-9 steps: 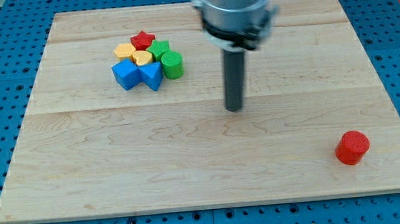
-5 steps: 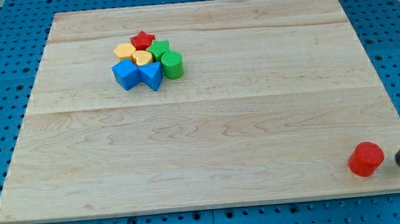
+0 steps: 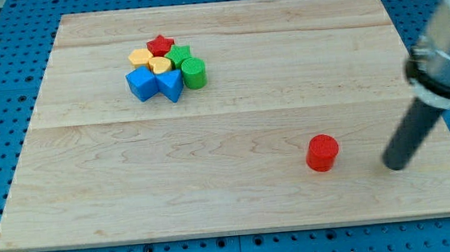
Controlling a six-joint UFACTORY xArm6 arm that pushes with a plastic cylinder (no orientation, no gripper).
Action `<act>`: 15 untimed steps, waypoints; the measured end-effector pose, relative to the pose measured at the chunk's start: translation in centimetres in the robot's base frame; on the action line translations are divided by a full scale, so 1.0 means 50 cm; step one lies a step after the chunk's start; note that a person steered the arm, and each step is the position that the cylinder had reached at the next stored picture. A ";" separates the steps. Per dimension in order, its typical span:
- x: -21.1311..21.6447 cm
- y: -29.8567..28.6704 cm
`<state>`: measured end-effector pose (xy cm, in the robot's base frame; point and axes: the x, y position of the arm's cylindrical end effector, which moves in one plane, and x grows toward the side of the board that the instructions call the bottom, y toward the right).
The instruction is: Push the red circle into the blue blocks
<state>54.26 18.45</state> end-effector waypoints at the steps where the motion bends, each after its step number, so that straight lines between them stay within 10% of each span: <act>1: -0.054 -0.157; 7: -0.115 -0.645; 15: -0.269 -0.646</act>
<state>40.82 -13.83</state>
